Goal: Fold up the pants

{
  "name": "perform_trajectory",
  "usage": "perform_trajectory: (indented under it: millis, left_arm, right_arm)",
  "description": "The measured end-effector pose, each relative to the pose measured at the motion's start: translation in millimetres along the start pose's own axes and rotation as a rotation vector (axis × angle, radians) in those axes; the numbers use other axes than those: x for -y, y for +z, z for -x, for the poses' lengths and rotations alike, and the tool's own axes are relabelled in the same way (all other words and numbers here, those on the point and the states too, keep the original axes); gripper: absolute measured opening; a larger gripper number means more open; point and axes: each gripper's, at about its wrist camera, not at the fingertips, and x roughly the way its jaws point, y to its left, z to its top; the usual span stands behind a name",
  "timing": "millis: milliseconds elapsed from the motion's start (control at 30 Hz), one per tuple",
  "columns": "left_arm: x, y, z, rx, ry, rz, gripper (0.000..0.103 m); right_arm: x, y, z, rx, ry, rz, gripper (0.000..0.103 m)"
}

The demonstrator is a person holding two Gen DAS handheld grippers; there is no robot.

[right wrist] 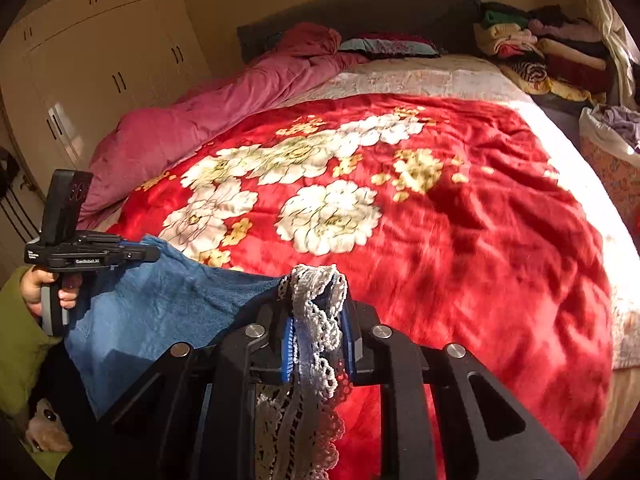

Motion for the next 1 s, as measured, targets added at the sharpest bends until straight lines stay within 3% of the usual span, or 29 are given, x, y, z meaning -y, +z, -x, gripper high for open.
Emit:
perform_trajectory:
  millis: [167,333,400,467,500,567,667,800,900,1000]
  left_arm:
    - [9.5,30.9,-22.9,-0.014,0.033,-0.032,0.001]
    - [1.9,19.8,-59.9,-0.057,0.064,-0.035,0.003]
    - [-3.2,13.5,-59.5,-0.040,0.048,-0.034,0.005]
    - [-7.2,9.7,-45.5,-0.027,0.021,-0.011,0.012]
    - [-7.9,6.3,-33.0,-0.013,0.005,-0.001,0.019]
    - [-7.7,-4.8,-0.4,0.038,0.014,-0.012,0.021]
    - [-14.8,-31.1,50.2,0.114,0.080,0.003,0.033]
    - [-33.7,-75.7,109.3,0.201,0.104,0.082,0.046]
    - [-50.0,-109.1,134.0,0.214,0.192,0.150,0.055]
    - [-74.6,-138.0,146.3,0.201,0.196,0.273,0.062]
  right_arm:
    - [28.5,23.4,-21.2,-0.043,-0.070,-0.005,0.017]
    - [44.1,7.3,-64.7,-0.159,-0.130,0.007,0.023]
    - [40.3,1.4,-67.3,-0.151,-0.151,0.025,0.026]
    - [39.1,2.8,-54.8,-0.125,-0.200,0.005,0.052]
    - [36.6,3.8,-41.9,-0.092,-0.220,0.000,0.055]
    - [24.2,3.2,-10.3,-0.014,-0.226,0.008,0.056]
    - [-10.9,-9.9,28.8,0.062,-0.171,0.044,0.060]
    - [-61.1,-49.9,37.6,0.029,-0.078,0.110,0.060]
    - [-92.5,-76.2,23.1,-0.033,-0.018,0.118,0.060]
    - [-113.0,-91.6,15.9,-0.059,0.008,0.147,0.060]
